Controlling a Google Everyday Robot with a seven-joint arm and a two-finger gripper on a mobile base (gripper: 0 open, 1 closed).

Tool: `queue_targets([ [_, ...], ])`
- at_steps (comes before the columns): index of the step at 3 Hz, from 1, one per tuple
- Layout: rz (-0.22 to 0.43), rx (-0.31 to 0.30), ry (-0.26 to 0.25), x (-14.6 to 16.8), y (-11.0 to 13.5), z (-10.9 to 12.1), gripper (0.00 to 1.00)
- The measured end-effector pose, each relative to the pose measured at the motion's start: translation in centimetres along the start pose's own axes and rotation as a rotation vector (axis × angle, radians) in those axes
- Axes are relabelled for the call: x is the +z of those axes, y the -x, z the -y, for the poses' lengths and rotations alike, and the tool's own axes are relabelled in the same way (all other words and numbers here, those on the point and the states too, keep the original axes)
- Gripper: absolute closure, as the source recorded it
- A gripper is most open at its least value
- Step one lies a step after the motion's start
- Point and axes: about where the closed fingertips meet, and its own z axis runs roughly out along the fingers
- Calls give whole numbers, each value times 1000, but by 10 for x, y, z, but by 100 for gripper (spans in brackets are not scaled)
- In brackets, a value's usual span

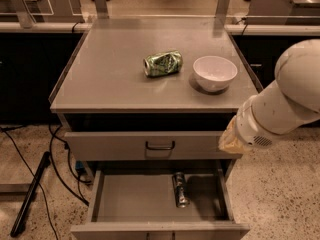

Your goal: Pick redbull can from middle drawer and place on counter

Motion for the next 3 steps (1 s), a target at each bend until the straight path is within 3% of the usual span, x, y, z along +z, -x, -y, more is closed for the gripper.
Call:
queue_targets([
  [1,0,0,-3,2,-1,0,99],
  [2,-19,7,26,21,-12,-5,100],
  [3,-13,53,73,77,-38,-27,100],
])
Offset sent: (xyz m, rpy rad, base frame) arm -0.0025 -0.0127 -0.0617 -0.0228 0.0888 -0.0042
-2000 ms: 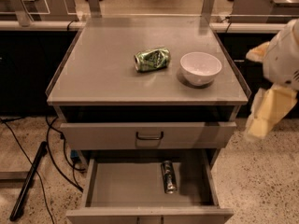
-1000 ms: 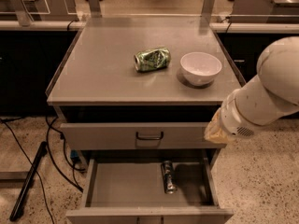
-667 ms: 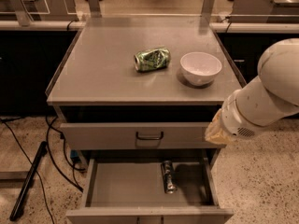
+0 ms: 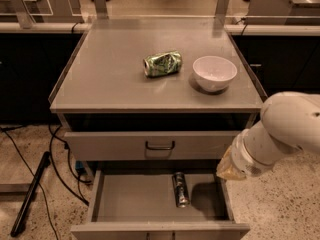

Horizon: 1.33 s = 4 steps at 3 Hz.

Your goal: Pick redbull can from middle drawer and place on counter

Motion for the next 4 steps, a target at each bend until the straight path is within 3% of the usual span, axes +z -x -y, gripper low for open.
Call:
queue_targets([
  [2,81,45,29,90,-35,-34,100],
  [4,70,49,9,102,-39,-32,100],
])
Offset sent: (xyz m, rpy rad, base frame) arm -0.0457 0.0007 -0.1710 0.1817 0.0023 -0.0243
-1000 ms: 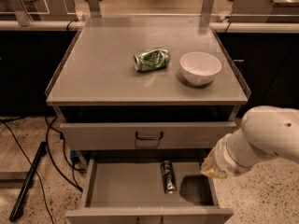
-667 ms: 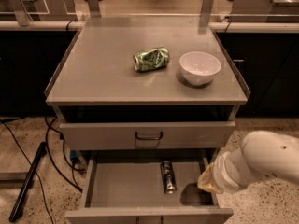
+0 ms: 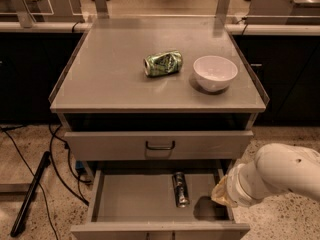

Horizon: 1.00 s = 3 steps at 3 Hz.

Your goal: Pick redbull can from middle drawer and place on counter

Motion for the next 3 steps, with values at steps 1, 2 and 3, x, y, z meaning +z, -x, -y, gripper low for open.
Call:
queue_targets([
  [1,-24,10,-37,29,-10,6,100],
  [2,-32,10,-101,66,-12,12,100],
  [3,-15,20,-170,96,-19,26,100],
])
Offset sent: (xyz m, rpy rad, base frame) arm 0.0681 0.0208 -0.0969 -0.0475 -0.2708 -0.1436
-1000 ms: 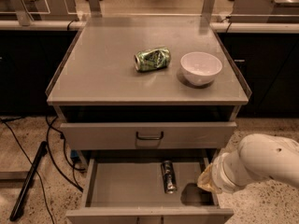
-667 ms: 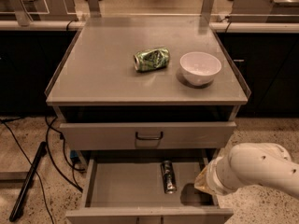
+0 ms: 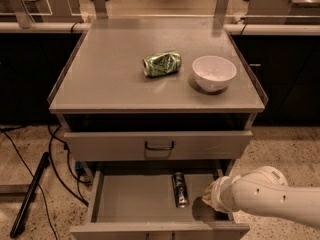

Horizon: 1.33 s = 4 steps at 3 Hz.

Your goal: Pick redbull can from middle drawer and place on counter

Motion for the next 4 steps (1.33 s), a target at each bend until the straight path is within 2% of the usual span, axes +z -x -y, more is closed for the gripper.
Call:
queue_targets([
  [1,53,32,-61,2,12,16,100],
  [2,54,35,-65,2,11,16,100],
  [3,62,60,-102,6,-5,24,100],
  [4,74,83,-100,18,-11,21,100],
])
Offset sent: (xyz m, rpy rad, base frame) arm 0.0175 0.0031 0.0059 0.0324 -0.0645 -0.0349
